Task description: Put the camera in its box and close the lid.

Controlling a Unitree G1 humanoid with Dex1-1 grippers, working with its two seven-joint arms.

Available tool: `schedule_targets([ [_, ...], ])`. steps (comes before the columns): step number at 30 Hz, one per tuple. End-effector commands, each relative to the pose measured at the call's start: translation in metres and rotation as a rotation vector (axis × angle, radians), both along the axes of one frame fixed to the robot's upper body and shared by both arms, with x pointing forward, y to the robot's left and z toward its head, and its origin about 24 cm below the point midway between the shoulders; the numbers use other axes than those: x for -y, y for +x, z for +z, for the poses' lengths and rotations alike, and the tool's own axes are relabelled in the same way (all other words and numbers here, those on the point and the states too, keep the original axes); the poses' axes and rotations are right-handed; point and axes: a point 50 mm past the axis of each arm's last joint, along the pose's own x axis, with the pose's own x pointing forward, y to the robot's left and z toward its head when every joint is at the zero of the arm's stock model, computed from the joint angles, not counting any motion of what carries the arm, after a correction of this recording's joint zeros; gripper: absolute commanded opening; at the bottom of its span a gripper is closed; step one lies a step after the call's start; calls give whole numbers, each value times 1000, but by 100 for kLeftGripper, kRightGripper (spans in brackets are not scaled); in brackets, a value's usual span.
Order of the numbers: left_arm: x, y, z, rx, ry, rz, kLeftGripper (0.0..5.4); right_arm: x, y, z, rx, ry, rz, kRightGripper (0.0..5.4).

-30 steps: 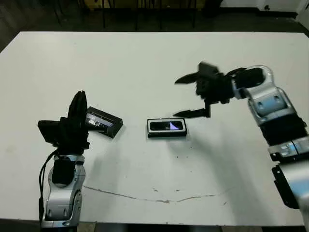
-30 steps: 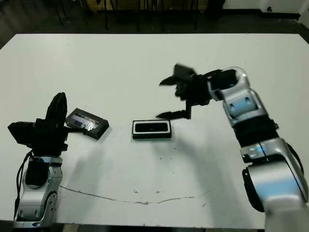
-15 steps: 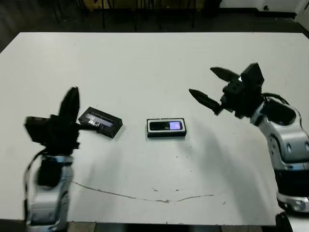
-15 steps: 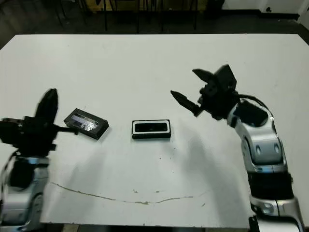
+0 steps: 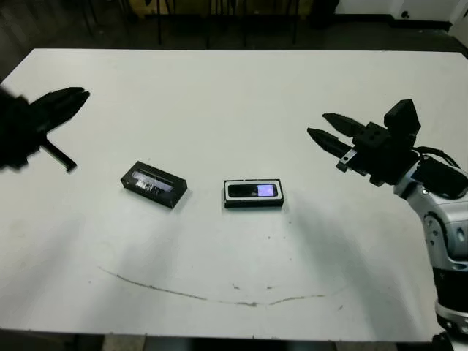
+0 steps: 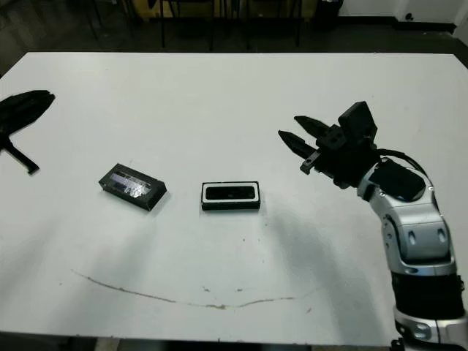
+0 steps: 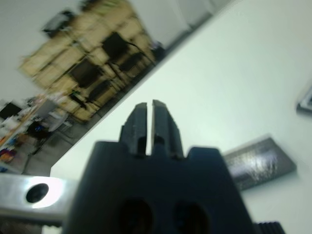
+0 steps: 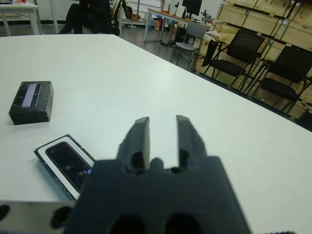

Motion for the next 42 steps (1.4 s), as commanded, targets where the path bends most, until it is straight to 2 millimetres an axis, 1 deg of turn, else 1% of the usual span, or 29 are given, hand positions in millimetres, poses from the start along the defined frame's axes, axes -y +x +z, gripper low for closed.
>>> schedule_targets([
  [1,3,27,-6,-162,79,-18,0,3,0,-2,-23,-22,-7,19],
  [2,6,37,-8,-209,96,-22,0,3,0,-1,-24,-26,-8,3],
  [4,10,53,-11,-290,125,-22,0,3,1,0,-18,-35,-5,1],
  [7,21,76,-24,-436,171,-9,0,3,1,3,-8,-49,-5,1],
  [10,32,91,-43,-557,215,23,0,3,2,6,-9,-51,3,1],
  [13,42,98,-60,-626,304,72,0,3,3,7,-11,-43,11,1],
  [17,49,101,-75,-633,403,64,0,3,3,7,-19,-48,14,1],
  [20,53,101,-82,-633,476,36,0,2,3,7,-22,-58,14,1],
  [26,52,98,-91,-709,493,49,0,1,4,3,-36,-69,14,1],
  [32,47,94,-99,-745,521,72,0,2,3,1,-39,-63,14,1],
  [35,44,93,-101,-734,546,65,0,2,3,0,-41,-63,17,1],
  [42,37,89,-103,-800,523,85,0,1,2,-4,-46,-65,20,1],
])
